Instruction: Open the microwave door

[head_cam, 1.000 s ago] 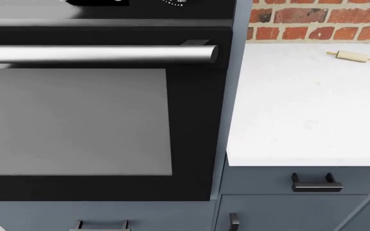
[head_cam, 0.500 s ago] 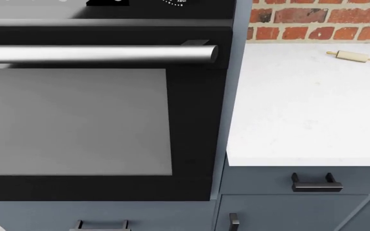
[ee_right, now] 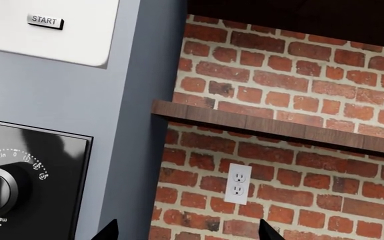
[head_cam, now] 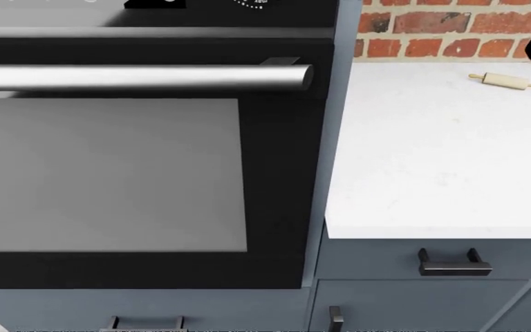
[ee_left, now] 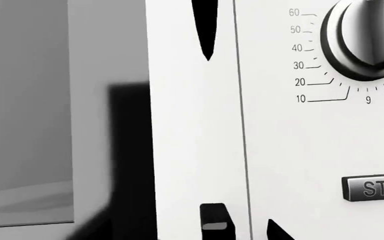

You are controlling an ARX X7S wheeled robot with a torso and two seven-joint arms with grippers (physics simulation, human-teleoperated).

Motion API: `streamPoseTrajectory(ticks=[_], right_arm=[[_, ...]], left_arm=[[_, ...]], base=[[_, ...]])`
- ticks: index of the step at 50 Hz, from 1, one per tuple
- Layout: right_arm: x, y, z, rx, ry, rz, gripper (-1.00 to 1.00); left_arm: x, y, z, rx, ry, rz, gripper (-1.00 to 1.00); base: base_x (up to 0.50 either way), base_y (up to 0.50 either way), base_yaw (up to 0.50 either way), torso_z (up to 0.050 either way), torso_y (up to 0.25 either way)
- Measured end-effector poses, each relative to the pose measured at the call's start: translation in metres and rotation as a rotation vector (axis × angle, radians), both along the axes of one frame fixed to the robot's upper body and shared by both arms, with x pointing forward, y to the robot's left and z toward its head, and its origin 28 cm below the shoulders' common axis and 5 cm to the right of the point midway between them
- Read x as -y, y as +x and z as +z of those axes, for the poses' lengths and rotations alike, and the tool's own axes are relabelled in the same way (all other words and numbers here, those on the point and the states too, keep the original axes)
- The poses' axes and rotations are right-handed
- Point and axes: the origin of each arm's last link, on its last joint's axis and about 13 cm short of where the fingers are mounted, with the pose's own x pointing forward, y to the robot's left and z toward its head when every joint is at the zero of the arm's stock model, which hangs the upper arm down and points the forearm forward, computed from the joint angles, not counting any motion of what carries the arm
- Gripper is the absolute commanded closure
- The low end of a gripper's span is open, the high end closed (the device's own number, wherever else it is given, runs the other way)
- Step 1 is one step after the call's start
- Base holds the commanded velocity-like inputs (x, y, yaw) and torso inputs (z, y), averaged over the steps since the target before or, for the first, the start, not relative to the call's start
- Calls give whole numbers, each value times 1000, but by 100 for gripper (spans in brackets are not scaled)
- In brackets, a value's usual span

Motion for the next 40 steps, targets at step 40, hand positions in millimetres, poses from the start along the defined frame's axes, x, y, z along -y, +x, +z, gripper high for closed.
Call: streamPoseTrajectory(ticks=[40], right_arm=[[-5, 0, 1, -8, -26, -2, -100]], left_arm=[[-12, -52, 14, 83, -5, -110, 100]], base=[[0, 0, 0, 1, 1]])
